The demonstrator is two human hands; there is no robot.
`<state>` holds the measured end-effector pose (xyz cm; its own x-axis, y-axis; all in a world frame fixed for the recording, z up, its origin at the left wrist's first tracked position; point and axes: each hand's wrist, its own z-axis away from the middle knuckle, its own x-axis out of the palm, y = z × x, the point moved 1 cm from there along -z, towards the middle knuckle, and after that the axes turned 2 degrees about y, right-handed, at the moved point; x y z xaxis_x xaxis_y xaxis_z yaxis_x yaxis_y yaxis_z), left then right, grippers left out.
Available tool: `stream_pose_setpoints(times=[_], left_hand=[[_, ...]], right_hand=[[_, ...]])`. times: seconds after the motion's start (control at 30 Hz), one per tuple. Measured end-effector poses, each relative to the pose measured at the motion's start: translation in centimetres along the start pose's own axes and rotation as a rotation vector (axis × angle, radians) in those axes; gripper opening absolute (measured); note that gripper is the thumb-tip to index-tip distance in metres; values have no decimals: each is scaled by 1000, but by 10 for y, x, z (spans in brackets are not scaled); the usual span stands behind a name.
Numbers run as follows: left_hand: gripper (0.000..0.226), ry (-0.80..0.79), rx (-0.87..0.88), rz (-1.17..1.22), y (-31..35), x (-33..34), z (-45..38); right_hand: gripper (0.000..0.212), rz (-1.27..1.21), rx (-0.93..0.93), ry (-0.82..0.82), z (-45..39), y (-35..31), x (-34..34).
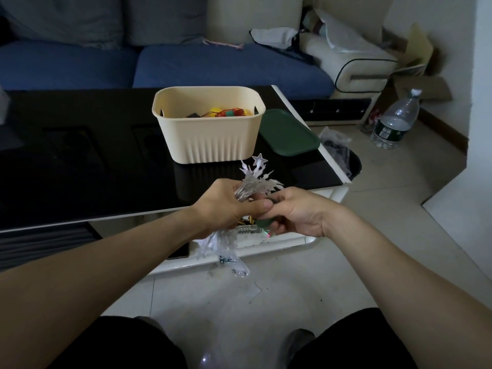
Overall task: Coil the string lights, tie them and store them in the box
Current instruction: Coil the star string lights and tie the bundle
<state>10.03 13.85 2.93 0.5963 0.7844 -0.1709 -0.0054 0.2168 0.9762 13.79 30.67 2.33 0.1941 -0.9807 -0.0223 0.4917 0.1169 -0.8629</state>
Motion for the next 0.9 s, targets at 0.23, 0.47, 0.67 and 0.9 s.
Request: stream_pose_setpoints(times=[0.23,0.47,0.67,0.9], left_hand=[[35,87,-3,-146,-6,-2,-5],[32,129,-202,-25,-13,-3,-10],[30,240,-125,-50,-14,-1,-10],[38,444,-169,24,-17,-2,-18]], right_hand=[[22,60,51,-149,5,-3,-4],[20,250,-113,128,5,-7,-6],[43,626,-391,266,1,-7,1],[47,565,-481,419,-8,-12,28]])
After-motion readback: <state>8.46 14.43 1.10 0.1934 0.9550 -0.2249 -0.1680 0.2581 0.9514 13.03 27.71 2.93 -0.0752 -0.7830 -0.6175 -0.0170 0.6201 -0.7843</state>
